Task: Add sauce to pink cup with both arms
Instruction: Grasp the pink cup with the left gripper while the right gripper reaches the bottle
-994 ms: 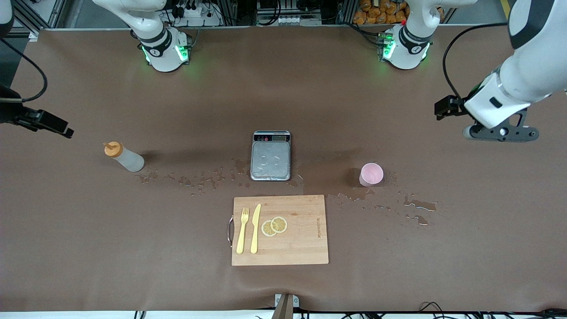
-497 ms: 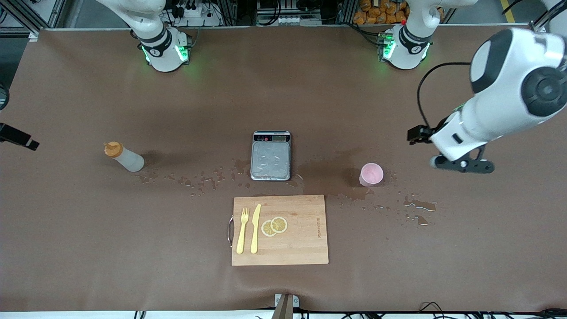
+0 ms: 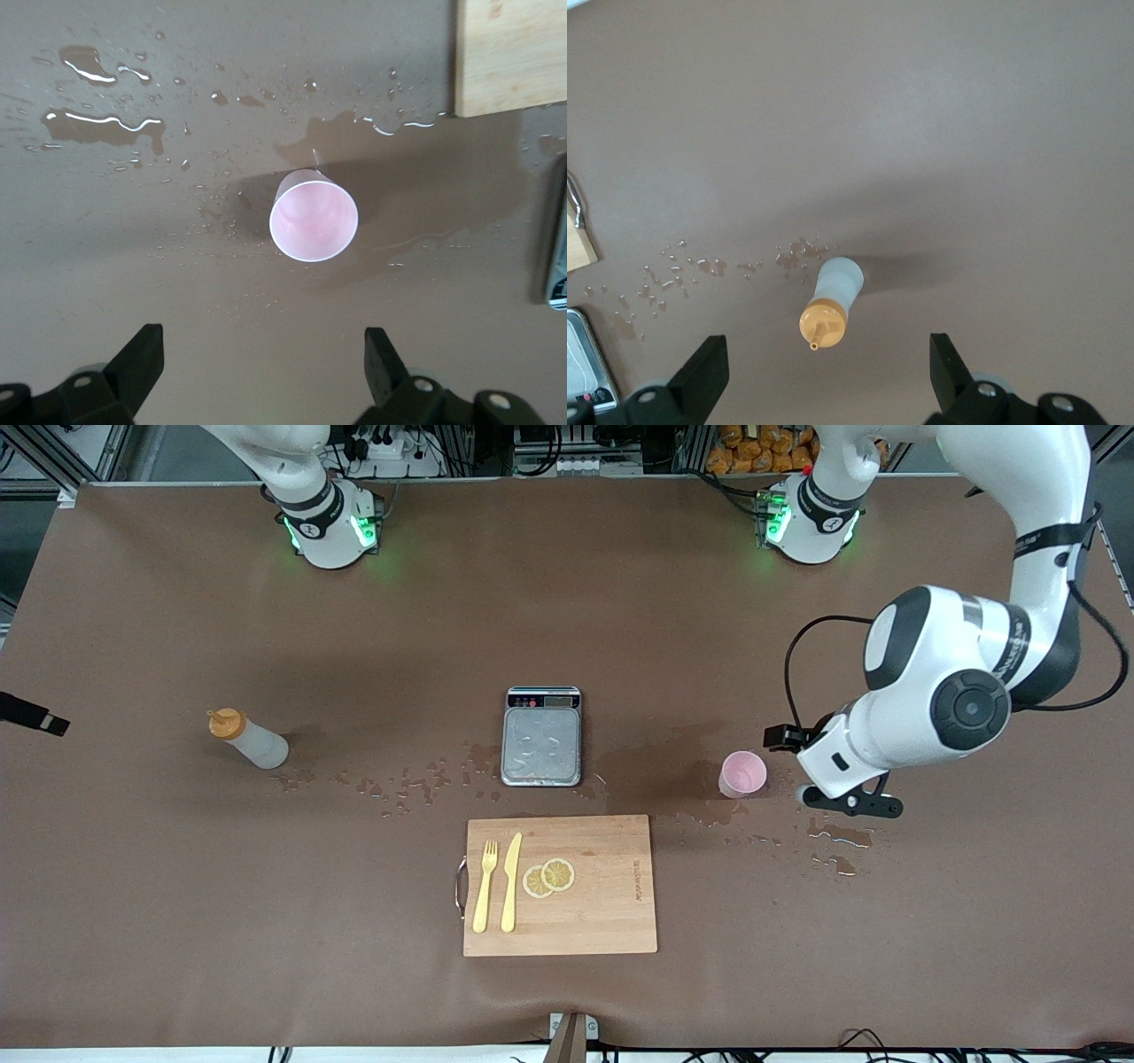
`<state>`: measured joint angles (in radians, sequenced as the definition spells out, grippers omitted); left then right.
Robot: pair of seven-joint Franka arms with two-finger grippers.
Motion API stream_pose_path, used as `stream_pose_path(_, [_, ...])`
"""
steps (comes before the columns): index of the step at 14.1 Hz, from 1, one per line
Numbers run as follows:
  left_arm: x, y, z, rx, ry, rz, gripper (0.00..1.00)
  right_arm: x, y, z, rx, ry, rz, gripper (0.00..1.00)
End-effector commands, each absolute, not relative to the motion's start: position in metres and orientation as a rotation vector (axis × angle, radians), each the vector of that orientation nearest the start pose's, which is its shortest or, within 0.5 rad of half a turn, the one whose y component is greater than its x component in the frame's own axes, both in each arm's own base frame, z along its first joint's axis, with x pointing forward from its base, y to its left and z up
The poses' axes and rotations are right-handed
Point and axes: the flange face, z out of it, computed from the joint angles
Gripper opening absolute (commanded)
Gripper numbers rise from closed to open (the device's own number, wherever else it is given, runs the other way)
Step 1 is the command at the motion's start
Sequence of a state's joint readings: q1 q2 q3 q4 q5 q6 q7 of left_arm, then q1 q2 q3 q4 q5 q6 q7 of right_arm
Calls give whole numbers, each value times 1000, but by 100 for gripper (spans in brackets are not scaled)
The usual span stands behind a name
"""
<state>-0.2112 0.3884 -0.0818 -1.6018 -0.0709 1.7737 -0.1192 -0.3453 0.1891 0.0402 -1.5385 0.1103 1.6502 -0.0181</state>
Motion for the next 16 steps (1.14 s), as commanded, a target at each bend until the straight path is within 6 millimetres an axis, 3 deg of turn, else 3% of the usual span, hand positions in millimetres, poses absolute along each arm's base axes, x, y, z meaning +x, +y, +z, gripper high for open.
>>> stream_pose_path(1, [613,-185,360,-3176,208,383,100,587,-199,516,-2930,505,135,100])
stream_pose_path(4, [619,-184,323,-3170,195,414,100,585,-223,493,-2885,564,182,100])
stream_pose_path(8, [623,-190,284,-3169,150,418,100,575,-228,477,-2809,782,351,100])
stream_pose_path(11, [623,-189,264,-3165,142,448,100,571,-241,452,-2723,885,444,100])
stream_pose_path(15, [623,-191,243,-3159,137,469,100,557,-270,391,-2374,986,683,100])
stream_pose_path(16, [621,-193,241,-3156,144,476,100,554,-286,375,-2289,1040,709,100])
